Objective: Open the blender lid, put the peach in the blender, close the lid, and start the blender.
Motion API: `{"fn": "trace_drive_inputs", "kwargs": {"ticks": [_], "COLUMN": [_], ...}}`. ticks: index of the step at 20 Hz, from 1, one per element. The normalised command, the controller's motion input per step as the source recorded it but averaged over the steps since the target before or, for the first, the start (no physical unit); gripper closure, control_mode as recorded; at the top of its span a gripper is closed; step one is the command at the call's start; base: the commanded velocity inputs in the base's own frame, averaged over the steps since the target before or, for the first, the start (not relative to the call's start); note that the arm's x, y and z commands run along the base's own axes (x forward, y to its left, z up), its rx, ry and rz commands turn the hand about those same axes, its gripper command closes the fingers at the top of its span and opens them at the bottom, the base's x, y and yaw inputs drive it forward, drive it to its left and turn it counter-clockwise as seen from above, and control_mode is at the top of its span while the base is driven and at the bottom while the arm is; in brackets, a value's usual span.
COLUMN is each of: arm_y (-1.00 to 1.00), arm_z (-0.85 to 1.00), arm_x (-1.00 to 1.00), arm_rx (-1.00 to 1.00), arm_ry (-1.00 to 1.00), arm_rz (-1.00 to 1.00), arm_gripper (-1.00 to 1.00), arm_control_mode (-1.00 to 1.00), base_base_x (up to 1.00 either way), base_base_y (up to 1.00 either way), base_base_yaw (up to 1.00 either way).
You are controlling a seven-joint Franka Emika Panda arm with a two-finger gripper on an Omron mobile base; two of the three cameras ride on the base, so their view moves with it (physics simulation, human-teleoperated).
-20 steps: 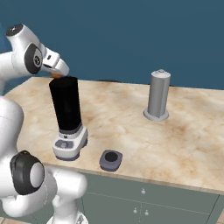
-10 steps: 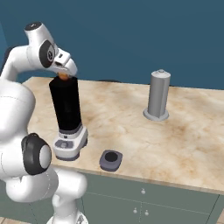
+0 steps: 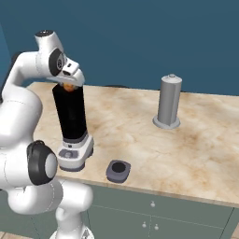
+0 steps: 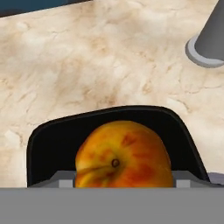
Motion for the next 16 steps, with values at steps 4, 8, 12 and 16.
{"fn": "trace_drive_inputs", "kwargs": {"ticks": [4,8,12,16], "arm_y": [0.0,0.0,0.01,0.01], "arm_z": [-0.39,-0.38,-0.36,-0.44], "arm_x": [0.03,0.29,0.26,0.08], "arm_rx": [0.05,0.03,0.0,0.0], "arm_ry": [0.04,0.1,0.12,0.12], "arm_rz": [0.06,0.06,0.06,0.05], "arm_gripper": [1.0,1.0,1.0,-1.0], "arm_control_mode": [-1.0,-1.0,-1.0,-1.0], "base_base_x": [0.0,0.0,0.0,0.0], "base_base_y": [0.0,0.0,0.0,0.0], "base_base_yaw": [0.0,0.0,0.0,0.0]}}
